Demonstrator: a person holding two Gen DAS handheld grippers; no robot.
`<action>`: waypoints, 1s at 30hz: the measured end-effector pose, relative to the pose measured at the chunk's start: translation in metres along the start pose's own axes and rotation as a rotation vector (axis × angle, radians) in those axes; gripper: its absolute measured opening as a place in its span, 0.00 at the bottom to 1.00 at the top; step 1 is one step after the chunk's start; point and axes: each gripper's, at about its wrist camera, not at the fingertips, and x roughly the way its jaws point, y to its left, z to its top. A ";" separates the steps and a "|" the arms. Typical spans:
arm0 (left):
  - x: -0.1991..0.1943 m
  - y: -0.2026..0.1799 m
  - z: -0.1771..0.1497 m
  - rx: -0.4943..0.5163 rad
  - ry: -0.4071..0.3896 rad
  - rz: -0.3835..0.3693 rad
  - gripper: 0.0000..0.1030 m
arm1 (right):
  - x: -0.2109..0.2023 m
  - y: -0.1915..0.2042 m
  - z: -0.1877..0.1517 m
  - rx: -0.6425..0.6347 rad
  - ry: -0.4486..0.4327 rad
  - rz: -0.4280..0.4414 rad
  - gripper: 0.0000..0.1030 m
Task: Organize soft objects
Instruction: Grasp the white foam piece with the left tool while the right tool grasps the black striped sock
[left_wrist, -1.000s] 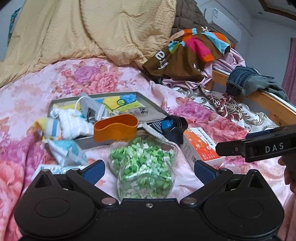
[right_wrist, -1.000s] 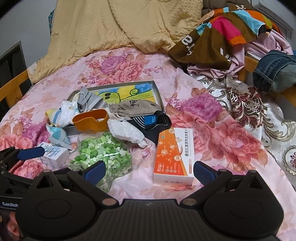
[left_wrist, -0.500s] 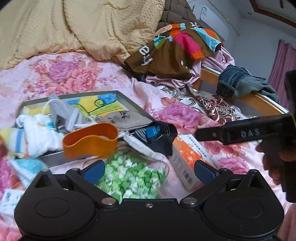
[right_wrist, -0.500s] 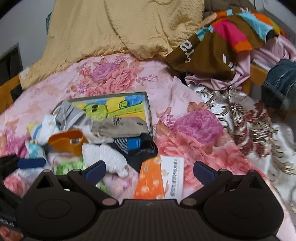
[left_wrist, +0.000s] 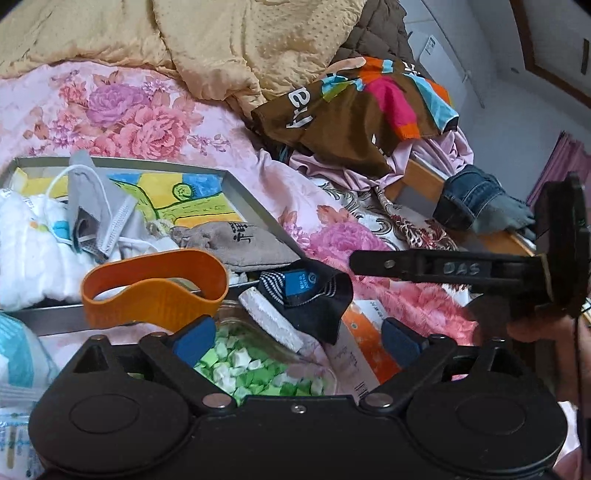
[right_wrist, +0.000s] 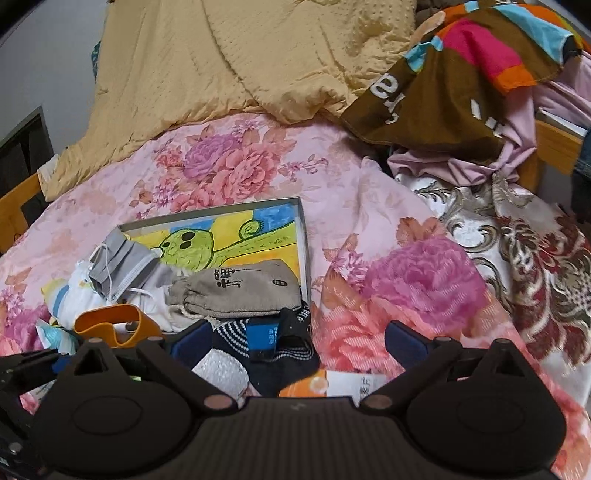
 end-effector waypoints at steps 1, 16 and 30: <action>0.002 0.000 0.001 -0.003 0.002 -0.006 0.90 | 0.004 0.000 0.001 -0.006 0.003 0.004 0.96; 0.015 -0.003 0.004 -0.020 0.001 -0.006 0.76 | 0.050 0.010 -0.003 -0.048 0.122 0.045 0.71; 0.018 0.000 0.001 -0.025 -0.002 -0.015 0.48 | 0.055 0.007 -0.003 0.000 0.152 0.063 0.30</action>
